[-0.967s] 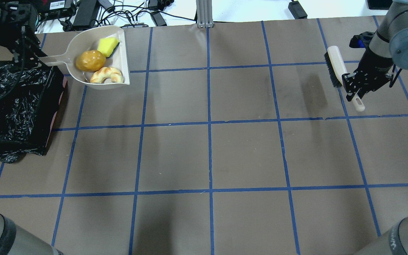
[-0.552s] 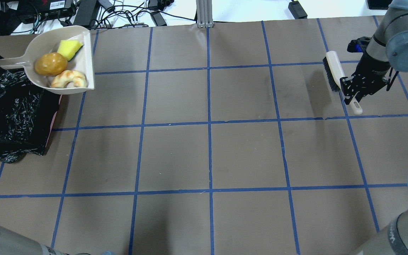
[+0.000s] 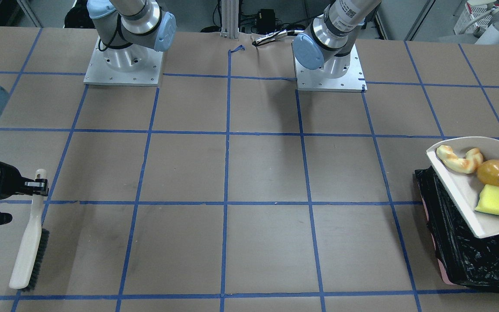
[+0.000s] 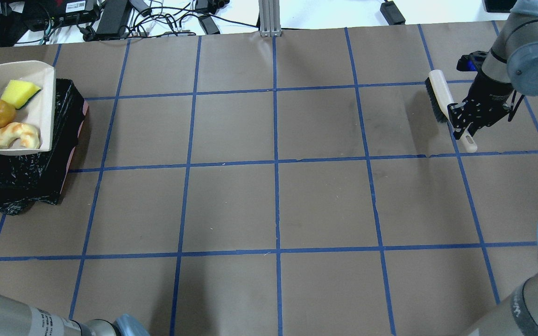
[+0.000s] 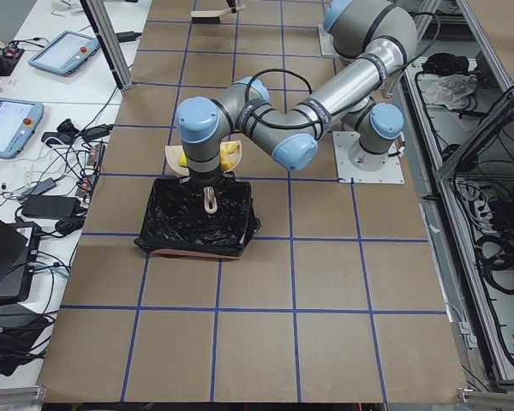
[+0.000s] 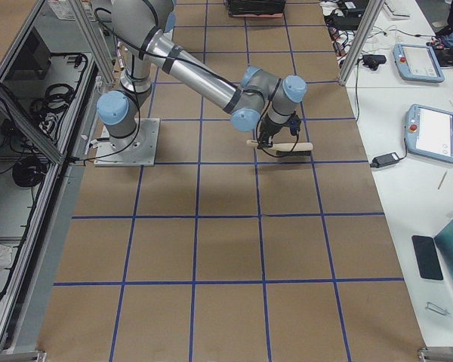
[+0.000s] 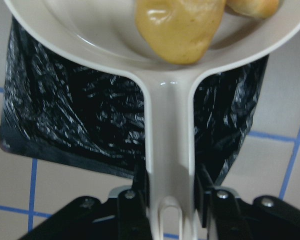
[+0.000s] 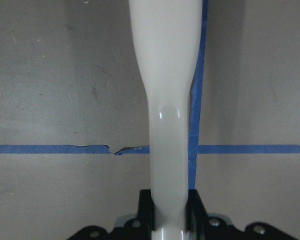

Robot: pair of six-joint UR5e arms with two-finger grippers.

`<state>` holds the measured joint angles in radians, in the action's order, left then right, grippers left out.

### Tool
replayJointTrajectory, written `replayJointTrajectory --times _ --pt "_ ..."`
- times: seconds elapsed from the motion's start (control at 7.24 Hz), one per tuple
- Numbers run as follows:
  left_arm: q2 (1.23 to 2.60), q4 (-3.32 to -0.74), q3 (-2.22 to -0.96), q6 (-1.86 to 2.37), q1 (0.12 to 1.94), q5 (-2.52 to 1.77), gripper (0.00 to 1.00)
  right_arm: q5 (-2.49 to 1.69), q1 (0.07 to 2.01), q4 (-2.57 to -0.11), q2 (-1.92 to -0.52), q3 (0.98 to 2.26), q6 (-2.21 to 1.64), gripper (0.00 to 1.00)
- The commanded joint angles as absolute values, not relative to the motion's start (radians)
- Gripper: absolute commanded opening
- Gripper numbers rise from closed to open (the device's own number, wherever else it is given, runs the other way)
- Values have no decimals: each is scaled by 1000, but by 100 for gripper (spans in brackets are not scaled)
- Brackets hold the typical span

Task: Sweep and dump trash into bin
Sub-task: 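Carry the loaded dustpan with the left gripper over the black bin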

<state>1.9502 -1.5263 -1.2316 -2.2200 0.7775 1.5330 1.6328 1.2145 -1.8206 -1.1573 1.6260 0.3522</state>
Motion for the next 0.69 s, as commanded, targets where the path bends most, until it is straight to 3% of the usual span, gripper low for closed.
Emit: replayJointTrajectory --times 0.0,0.55 --pt "1986 -1473 -1207 -2348 744 1595 0 1632 1197 -1819 -1149 1628 354 0" --pt "2055 -1454 -1146 -2446 745 1684 0 1615 1180 -1813 -1154 1629 351 0"
